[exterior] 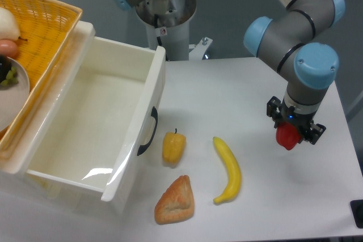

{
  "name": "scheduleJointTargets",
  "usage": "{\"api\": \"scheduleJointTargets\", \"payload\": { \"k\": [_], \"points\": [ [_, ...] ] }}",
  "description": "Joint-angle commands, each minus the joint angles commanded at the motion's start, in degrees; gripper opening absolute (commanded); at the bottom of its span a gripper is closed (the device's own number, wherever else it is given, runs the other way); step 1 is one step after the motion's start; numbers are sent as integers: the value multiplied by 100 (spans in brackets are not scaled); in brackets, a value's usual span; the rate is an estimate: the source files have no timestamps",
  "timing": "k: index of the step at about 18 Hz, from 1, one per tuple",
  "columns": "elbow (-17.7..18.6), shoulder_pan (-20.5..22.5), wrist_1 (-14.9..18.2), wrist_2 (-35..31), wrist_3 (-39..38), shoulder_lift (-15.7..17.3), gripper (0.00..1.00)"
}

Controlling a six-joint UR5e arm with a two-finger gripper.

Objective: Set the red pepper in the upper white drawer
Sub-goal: 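Carry the held red pepper toward the open white drawer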

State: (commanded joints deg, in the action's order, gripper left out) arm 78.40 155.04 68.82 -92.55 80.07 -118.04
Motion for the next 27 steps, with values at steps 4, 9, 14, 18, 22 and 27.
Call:
{"api": "scheduleJointTargets", "payload": {
  "k": [4,9,14,18,22,27],
  "points": [
    [8,-18,35,193,-123,193,21],
    [53,-123,281,509,-202,597,21],
    [70,-316,510,861,-439,1054,21],
    [79,-527,562,1142,-659,1248,21],
    [88,-825,615,1222,-721,1599,21],
    [395,-1300,686,1564,-896,2126,21]
  ]
}}
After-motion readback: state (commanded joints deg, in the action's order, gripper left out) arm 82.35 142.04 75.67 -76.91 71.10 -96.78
